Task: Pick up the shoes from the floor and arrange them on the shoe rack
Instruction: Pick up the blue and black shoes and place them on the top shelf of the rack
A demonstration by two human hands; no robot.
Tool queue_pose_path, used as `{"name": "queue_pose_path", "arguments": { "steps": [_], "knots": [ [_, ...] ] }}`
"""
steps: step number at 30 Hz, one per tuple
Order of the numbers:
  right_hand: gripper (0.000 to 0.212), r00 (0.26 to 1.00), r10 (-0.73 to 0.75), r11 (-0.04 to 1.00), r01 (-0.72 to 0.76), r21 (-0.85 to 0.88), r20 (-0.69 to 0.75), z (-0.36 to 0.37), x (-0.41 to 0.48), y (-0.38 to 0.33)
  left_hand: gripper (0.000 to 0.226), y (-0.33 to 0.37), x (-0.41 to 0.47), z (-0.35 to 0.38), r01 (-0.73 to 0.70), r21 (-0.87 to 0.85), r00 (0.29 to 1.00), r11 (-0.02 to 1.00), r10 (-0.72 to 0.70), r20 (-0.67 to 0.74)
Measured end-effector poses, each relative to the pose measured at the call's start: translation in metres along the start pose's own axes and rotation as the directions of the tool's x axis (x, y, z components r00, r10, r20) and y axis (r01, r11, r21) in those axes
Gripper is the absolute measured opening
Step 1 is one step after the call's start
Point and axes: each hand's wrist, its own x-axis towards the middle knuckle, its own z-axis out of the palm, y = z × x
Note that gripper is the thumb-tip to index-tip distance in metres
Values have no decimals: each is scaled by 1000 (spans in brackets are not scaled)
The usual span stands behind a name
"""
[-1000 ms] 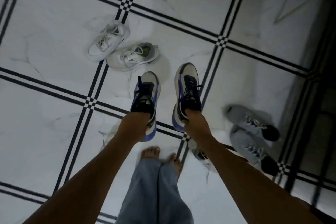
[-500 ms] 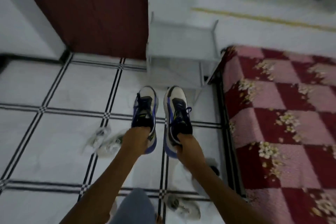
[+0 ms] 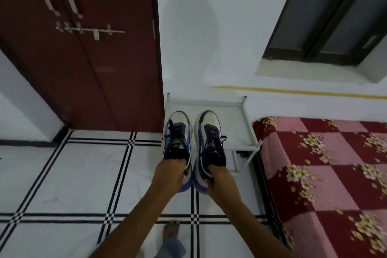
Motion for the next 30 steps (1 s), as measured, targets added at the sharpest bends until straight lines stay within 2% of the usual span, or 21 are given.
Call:
{"name": "queue_pose_path", "arguments": {
  "steps": [3, 7, 11, 13, 15, 18, 25, 30],
  "knots": [
    [31, 999, 26, 999, -24, -26, 46, 4, 70, 5, 30, -30, 69, 0, -21, -28, 1000, 999, 21, 18],
    [21, 994, 40, 997, -34, -68, 99, 17, 152, 22, 31, -60, 153, 11, -22, -63, 993, 998, 29, 115],
    [22, 985, 67, 997, -59, -56, 157, 32, 201, 40, 10, -69, 207, 27, -30, -25, 982, 999, 34, 186],
    [24, 985, 71, 996, -62, -62, 158, 40, 221, 50, 11, -73, 229, 35, -23, 11, 981, 1000, 21, 190],
    [28, 982, 74, 996, -64, -61, 175, 51, 241, 62, 28, -77, 251, 47, -23, 6, 977, 1000, 21, 212],
    [26, 983, 63, 996, -50, -78, 175, 64, 263, 76, 41, -80, 273, 63, -23, 25, 982, 999, 18, 186],
    [30, 960, 77, 981, -25, -192, 268, 91, 285, 98, 42, -86, 288, 84, 1, 37, 985, 999, -8, 174],
    [39, 960, 76, 976, -16, -218, 271, 98, 284, 97, 38, -86, 287, 90, -18, 104, 987, 994, 1, 159]
  ]
}}
